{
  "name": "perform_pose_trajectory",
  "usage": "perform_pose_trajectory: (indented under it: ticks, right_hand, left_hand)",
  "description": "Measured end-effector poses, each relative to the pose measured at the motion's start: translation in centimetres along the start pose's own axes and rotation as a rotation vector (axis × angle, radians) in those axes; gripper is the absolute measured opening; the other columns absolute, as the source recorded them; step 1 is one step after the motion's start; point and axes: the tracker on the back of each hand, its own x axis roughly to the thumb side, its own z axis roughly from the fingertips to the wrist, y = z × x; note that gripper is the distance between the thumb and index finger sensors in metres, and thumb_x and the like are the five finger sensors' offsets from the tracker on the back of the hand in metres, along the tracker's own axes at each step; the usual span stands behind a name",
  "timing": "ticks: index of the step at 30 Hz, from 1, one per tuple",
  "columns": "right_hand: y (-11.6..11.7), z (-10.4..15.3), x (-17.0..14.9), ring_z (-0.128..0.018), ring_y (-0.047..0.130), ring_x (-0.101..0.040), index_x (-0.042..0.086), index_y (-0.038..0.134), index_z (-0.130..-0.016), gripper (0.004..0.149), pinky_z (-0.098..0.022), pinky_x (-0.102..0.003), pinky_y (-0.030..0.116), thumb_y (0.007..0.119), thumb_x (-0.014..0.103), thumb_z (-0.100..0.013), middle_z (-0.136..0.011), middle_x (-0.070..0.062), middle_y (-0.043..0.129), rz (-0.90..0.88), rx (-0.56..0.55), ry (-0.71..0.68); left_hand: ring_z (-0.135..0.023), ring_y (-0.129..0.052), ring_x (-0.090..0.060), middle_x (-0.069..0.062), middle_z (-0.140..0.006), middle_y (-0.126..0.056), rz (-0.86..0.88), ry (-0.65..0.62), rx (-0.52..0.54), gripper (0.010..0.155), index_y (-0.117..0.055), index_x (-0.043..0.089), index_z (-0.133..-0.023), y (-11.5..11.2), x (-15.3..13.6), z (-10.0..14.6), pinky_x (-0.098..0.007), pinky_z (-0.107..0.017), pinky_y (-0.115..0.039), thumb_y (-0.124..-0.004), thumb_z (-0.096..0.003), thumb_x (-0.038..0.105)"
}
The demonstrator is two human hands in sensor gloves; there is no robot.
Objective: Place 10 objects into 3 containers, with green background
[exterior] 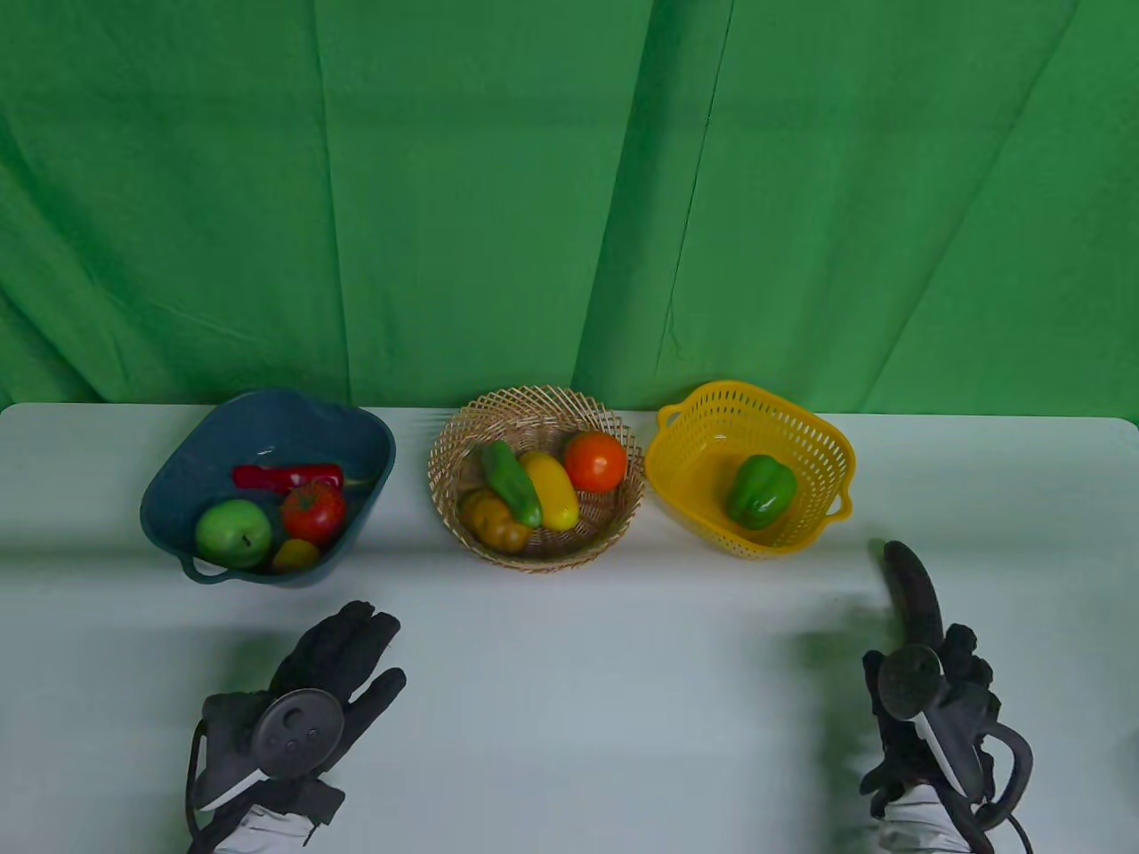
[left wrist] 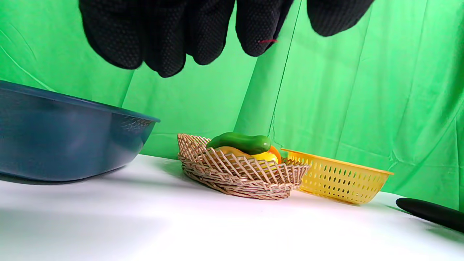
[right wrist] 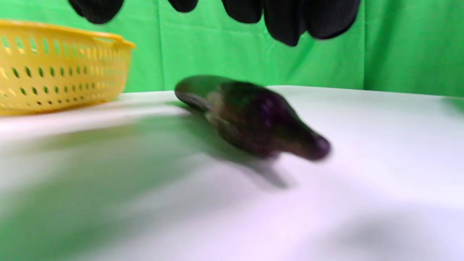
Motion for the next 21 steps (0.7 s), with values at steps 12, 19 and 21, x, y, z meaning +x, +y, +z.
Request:
perform_pose_trajectory:
  ticks: [12,19,21]
  right_hand:
    - [2.7,-1.0,-1.0,-0.095,0.067,-0.045,0.023,0.030,-0.115,0.072,-0.070,-0.055,0.064,0.066,0.048,-0.058,-0.118,-0.023,0.047,0.085,0.091,0.066]
    - [2.8,-1.5,-0.6,-0.086,0.075,-0.040,0.024,0.030,-0.112,0.069,-0.064,-0.048,0.070,0.071,0.040,-0.059,-0.114,-0.022,0.052,0.111,0.102,0.086]
    - [2.7,-1.7,-0.5,-0.084,0.077,-0.039,0.024,0.029,-0.111,0.069,-0.061,-0.046,0.072,0.072,0.038,-0.059,-0.113,-0.022,0.054,0.126,0.100,0.093]
  left_hand:
    - [-0.101,-0.079,-0.042,-0.015,-0.117,-0.067,-0.004,0.002,-0.006,0.064,-0.059,0.029,-0.114,0.1,0.2,0.0,-0.057,-0.065,-0.073,-0.060,-0.0572,0.058]
    - [-0.101,-0.079,-0.042,-0.015,-0.117,-0.067,-0.011,0.009,-0.025,0.064,-0.059,0.029,-0.114,0.3,0.5,-0.1,-0.057,-0.065,-0.073,-0.060,-0.0572,0.058]
    - [-0.102,-0.079,-0.042,-0.015,-0.117,-0.067,-0.011,0.010,-0.027,0.064,-0.059,0.029,-0.114,0.3,0.5,-0.1,-0.057,-0.065,-0.073,-0.060,-0.0572,0.058]
